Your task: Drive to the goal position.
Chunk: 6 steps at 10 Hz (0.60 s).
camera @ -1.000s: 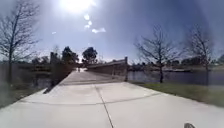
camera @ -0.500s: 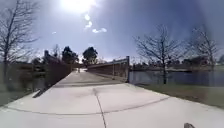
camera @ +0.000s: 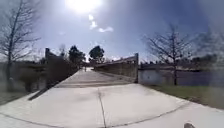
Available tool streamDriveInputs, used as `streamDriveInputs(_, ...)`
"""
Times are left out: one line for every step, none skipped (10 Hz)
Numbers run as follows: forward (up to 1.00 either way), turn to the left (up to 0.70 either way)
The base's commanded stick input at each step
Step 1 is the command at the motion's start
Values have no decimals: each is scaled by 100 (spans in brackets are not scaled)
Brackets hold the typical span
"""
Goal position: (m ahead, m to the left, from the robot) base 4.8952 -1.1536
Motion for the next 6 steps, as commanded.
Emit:
streamDriveInputs(70,0)
streamDriveInputs(70,0)
streamDriveInputs(70,0)
streamDriveInputs(70,0)
streamDriveInputs(70,0)
streamDriveInputs(70,0)
